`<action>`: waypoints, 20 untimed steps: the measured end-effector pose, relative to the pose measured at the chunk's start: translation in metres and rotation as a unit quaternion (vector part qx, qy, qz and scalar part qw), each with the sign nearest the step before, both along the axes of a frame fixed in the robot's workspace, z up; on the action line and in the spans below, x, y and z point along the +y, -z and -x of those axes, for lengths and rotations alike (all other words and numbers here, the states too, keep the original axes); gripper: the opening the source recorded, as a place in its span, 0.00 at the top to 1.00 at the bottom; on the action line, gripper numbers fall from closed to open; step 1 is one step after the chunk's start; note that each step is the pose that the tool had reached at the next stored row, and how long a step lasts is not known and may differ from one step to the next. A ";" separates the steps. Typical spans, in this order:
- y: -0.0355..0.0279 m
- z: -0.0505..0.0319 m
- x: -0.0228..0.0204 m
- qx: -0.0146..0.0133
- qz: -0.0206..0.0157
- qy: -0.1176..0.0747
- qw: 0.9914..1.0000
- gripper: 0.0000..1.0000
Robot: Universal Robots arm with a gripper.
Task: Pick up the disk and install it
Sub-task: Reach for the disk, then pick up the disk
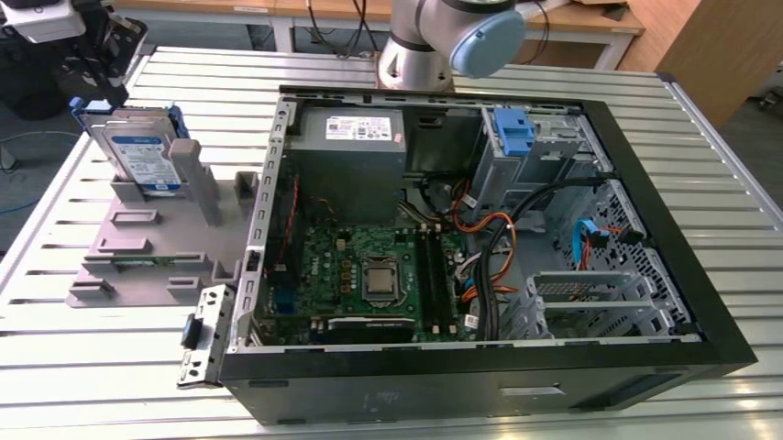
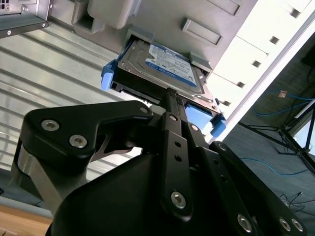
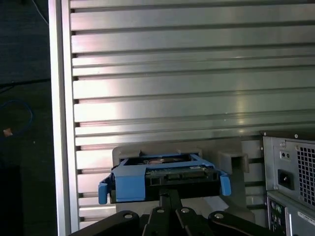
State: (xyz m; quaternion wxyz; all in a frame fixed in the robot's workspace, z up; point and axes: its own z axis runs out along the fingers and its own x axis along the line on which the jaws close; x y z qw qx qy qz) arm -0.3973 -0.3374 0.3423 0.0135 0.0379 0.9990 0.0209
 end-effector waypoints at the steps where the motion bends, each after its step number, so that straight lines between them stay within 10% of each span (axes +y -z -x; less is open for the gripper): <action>1: 0.0009 0.0000 0.0005 0.000 0.000 0.000 1.000 0.89; 20: 0.0040 0.0000 0.0014 0.000 0.006 0.000 1.000 0.89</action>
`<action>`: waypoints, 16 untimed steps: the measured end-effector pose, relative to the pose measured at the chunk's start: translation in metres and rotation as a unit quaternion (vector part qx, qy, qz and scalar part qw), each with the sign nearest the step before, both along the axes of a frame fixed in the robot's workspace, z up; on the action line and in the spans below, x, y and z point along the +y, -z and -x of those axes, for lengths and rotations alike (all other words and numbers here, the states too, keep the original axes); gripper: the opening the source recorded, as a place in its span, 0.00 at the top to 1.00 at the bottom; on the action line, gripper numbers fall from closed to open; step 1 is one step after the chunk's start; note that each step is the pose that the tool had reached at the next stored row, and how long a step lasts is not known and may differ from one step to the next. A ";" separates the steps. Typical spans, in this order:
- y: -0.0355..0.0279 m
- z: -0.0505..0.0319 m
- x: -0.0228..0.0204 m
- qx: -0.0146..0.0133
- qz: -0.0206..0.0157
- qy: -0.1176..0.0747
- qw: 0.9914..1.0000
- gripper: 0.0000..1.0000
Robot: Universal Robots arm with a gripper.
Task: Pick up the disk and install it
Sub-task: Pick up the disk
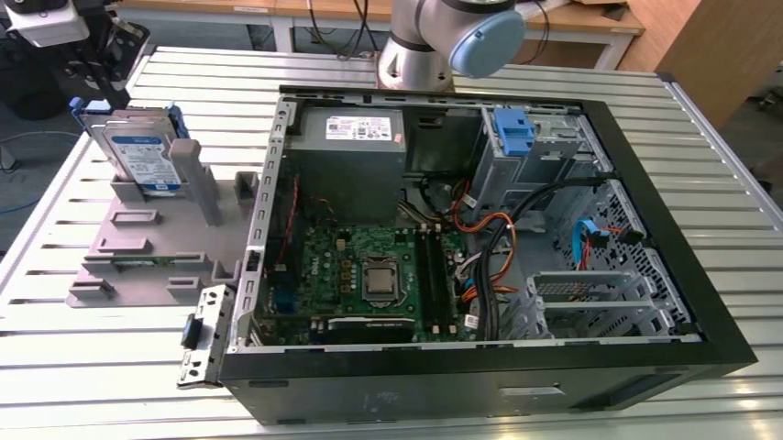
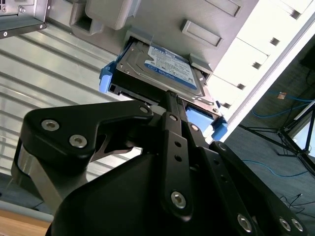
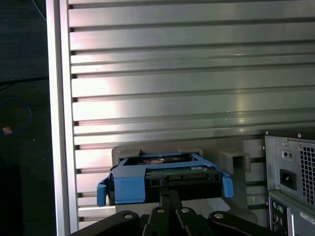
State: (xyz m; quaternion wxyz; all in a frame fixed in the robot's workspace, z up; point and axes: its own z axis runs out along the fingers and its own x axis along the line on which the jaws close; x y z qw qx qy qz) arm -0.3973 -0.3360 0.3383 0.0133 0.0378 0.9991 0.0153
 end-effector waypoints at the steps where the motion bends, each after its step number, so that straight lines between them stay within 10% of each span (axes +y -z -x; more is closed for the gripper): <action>1: 0.0000 0.0000 0.0000 0.000 0.000 0.000 1.000 0.89; 16: -0.0021 0.0000 0.0000 0.000 0.000 -0.020 1.000 0.89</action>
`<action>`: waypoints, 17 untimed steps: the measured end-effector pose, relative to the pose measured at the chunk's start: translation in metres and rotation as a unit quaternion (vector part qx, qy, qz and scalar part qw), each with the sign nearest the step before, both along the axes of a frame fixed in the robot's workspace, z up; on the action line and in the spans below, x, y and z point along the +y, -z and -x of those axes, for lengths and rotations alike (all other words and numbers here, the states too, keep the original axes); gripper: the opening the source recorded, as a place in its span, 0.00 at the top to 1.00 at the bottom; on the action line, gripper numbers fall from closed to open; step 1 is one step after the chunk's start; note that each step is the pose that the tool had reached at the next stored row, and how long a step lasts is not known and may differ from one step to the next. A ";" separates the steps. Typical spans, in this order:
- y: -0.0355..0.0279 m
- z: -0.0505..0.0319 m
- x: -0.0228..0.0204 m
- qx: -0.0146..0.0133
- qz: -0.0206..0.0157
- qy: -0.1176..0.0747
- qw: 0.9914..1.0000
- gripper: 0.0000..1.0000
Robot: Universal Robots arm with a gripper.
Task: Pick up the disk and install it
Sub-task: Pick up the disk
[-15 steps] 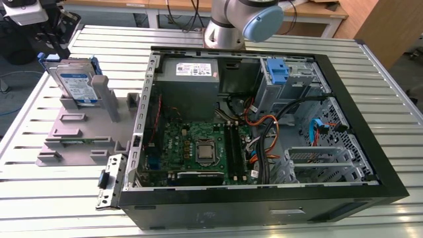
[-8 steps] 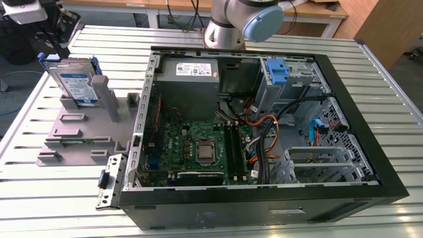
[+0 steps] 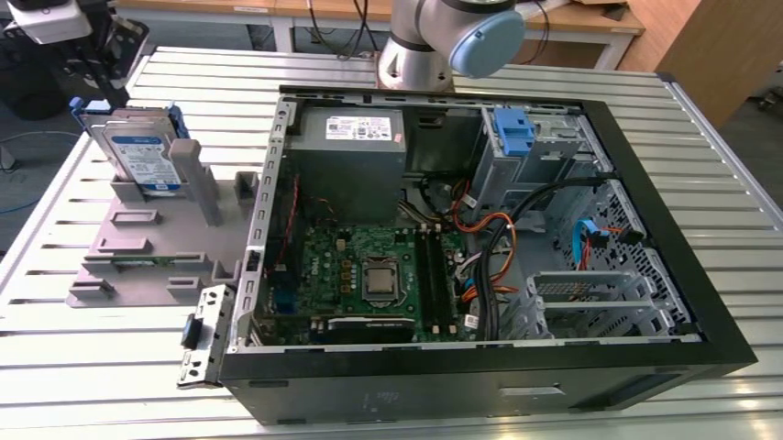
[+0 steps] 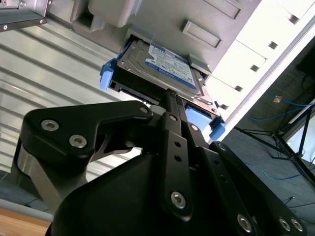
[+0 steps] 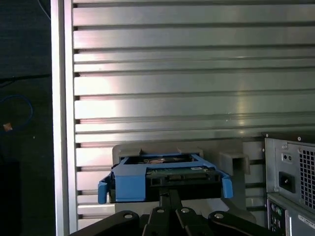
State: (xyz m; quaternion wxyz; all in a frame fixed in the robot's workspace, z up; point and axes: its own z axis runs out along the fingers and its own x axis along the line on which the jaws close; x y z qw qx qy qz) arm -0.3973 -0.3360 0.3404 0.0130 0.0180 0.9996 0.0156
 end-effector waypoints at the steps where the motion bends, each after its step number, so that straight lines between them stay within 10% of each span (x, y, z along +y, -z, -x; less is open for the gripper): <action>1: 0.0000 0.0000 0.0000 0.000 0.000 -0.008 1.000 0.89; 11: 0.0001 0.0000 0.0000 0.000 0.000 -0.093 0.996 0.89; 17: 0.0000 0.0000 0.0000 0.000 0.000 -0.093 0.996 0.89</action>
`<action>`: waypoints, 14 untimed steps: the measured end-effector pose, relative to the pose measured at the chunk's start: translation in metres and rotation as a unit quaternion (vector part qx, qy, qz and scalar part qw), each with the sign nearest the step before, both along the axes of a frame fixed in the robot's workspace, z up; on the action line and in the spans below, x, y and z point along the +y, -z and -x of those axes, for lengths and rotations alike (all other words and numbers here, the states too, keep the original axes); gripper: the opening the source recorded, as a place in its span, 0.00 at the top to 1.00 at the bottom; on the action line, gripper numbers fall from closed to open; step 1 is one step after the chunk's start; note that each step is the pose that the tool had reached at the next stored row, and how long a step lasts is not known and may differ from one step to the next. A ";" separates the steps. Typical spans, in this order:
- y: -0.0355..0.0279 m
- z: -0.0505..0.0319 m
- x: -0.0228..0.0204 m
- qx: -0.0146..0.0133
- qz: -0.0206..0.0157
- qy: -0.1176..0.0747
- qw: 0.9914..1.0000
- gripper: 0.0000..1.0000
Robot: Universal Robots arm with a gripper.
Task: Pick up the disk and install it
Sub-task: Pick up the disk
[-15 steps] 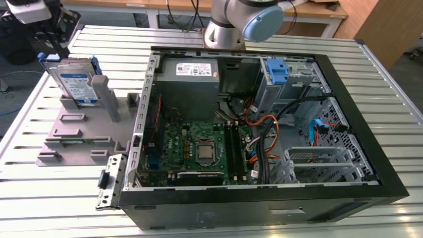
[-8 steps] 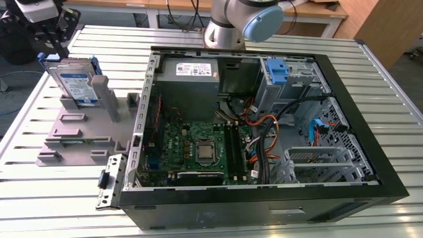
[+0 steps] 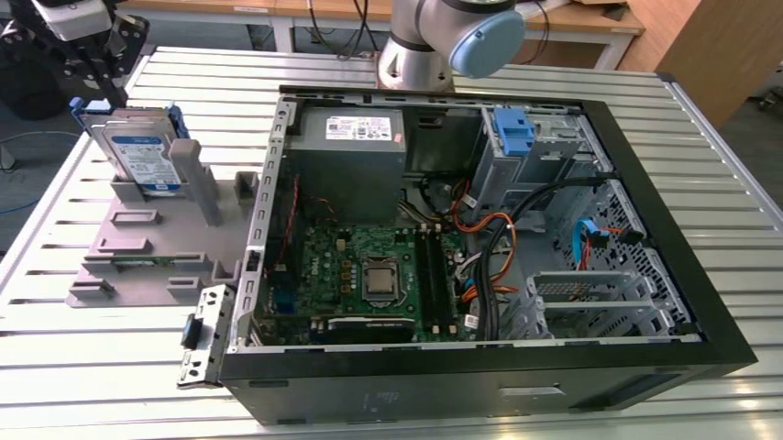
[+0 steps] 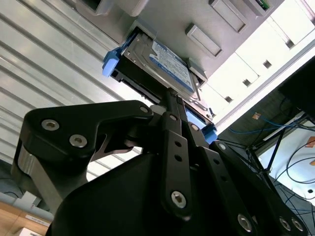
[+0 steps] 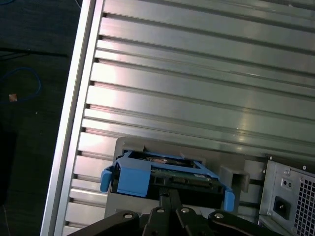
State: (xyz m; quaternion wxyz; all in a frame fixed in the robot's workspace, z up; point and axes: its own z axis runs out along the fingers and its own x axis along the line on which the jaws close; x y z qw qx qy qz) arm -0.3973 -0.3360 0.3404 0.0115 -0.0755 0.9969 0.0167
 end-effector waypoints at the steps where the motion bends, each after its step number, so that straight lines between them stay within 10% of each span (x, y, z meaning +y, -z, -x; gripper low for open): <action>1: 0.0000 0.0000 0.0000 0.000 0.000 0.000 1.000 0.89; 8: 0.0000 0.0000 0.0000 0.000 0.000 -0.001 1.000 0.89; 14: 0.0000 0.0000 0.0000 0.000 0.000 -0.044 0.999 0.89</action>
